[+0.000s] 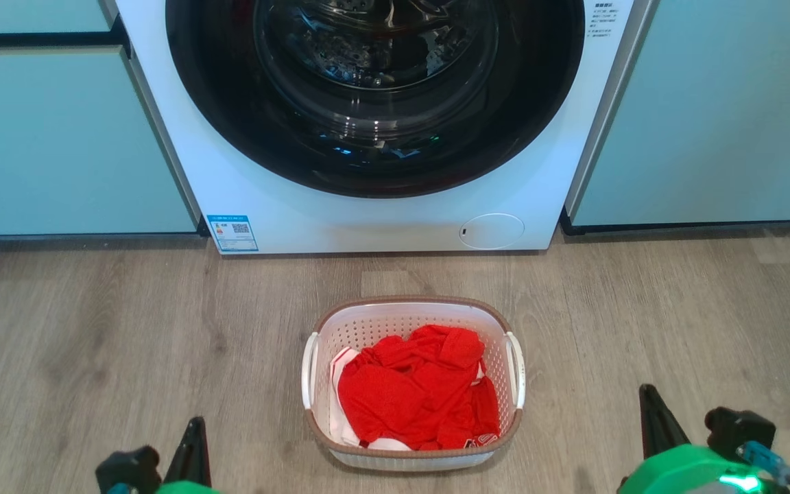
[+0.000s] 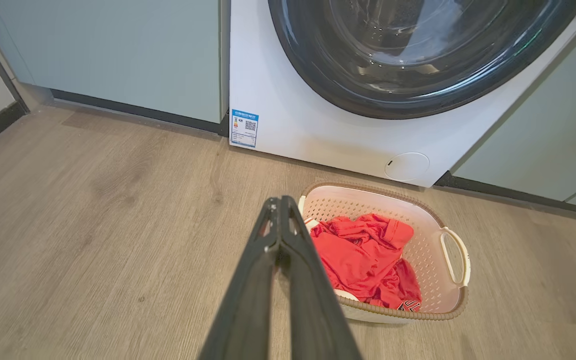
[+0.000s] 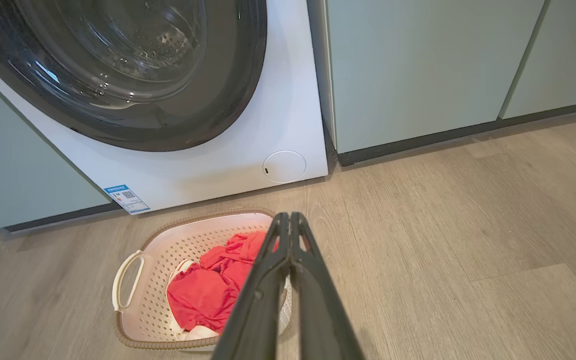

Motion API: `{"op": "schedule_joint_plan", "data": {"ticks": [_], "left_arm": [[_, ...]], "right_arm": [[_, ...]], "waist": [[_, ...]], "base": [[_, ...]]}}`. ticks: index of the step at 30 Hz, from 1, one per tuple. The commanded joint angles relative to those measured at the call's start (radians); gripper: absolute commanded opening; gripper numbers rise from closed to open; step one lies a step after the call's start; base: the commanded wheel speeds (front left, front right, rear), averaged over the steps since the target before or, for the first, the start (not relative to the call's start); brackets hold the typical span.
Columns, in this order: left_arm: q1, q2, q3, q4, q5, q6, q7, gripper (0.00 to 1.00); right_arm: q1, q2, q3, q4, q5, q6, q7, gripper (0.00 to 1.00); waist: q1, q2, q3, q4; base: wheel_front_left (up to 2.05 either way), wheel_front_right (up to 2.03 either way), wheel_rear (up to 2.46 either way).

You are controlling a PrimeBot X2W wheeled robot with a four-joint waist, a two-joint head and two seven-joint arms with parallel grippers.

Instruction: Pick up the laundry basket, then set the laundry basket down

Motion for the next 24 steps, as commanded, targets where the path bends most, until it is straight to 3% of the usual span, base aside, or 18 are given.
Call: {"op": "schedule_joint_plan", "data": {"ticks": [1,24], "left_arm": [[-0.051,0.002,0.018,-0.025,-0.026,-0.008,0.003,0.0],[-0.106,-0.001,0.067,-0.021,-0.306,-0.049,0.064,0.0]], "right_arm": [[-0.046,-0.014,-0.006,-0.033,0.028,0.0,0.007,0.0],[-0.083,-0.023,-0.029,-0.037,0.312,0.001,0.065,0.0]], "waist": [[0.0,0.0,0.0,0.0],[0.0,0.0,0.007,-0.011]], "base": [[0.0,0.0,0.0],[0.0,0.0,0.0]]}}
